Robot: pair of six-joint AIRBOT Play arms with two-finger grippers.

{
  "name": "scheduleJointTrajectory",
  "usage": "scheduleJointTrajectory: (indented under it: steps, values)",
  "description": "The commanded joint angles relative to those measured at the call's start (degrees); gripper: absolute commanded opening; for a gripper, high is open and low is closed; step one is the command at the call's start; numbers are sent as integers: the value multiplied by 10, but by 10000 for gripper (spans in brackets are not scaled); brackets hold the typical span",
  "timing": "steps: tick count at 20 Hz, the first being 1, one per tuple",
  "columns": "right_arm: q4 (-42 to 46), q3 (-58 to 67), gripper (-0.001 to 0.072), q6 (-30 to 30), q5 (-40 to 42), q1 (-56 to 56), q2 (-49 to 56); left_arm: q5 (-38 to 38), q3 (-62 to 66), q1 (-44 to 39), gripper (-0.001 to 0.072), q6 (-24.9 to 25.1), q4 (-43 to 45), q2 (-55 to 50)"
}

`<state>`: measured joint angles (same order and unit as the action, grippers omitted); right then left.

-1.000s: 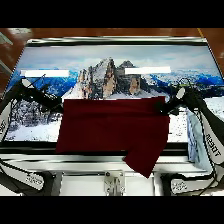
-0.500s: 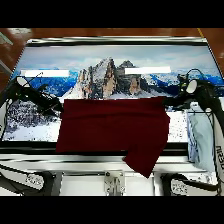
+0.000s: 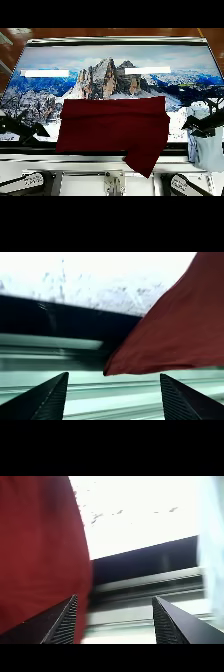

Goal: Fold the shirts.

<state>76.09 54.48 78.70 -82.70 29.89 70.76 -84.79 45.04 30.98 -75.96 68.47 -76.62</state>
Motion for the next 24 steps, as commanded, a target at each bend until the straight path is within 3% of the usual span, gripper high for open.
scheduleJointTrajectory:
  steps: [1,8,13,14,16,17,19,20,24]
  values:
    - [-94,-43,585,-29,14,31,-10,35,-113,59,661,45,-41,26]
    - [-110,-43,584,-29,34,31,-10,122,-168,21,656,56,-115,19]
    - [-110,-43,584,-29,31,31,-10,138,-168,-10,631,63,-152,19]
    - [-110,-43,584,-29,30,31,-10,137,-168,-15,518,63,-152,19]
    - [-104,-43,584,-29,27,31,-10,134,-168,-24,485,64,-157,19]
    - [-93,-43,584,-28,24,31,-10,133,-168,-28,425,64,-161,19]
    - [-68,-50,584,-24,16,31,-10,127,-168,-37,211,69,-163,19]
    - [-61,-62,584,-23,10,31,-10,122,-168,-39,59,75,-163,19]
    - [-85,-152,584,-45,9,31,-10,106,-168,-38,40,85,-162,19]
